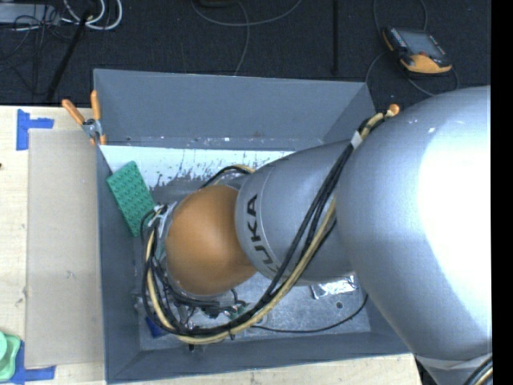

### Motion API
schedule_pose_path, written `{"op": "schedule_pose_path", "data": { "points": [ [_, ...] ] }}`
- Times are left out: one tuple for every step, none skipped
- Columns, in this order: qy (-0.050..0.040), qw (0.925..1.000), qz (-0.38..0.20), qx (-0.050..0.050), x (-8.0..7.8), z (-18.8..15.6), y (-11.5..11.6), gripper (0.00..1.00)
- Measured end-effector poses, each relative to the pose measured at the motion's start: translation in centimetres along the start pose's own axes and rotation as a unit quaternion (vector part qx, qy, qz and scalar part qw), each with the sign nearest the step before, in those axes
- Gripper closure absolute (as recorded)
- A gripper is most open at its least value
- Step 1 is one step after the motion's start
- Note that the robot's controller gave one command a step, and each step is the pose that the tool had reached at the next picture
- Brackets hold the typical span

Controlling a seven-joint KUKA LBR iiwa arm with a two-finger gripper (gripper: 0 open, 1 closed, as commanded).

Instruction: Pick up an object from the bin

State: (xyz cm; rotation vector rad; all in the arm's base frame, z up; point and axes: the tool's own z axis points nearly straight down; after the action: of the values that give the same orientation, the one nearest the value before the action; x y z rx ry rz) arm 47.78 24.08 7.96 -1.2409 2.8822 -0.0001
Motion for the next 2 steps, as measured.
{"op": "schedule_pose_path", "data": {
  "points": [
    [0.0011, 1.0, 0.002, -0.001, 0.1, 0.0, 0.1, 1.0],
    [-0.0038, 1.0, 0.005, 0.002, -3.7, -9.5, -4.3, 1.0]
  ]
}}
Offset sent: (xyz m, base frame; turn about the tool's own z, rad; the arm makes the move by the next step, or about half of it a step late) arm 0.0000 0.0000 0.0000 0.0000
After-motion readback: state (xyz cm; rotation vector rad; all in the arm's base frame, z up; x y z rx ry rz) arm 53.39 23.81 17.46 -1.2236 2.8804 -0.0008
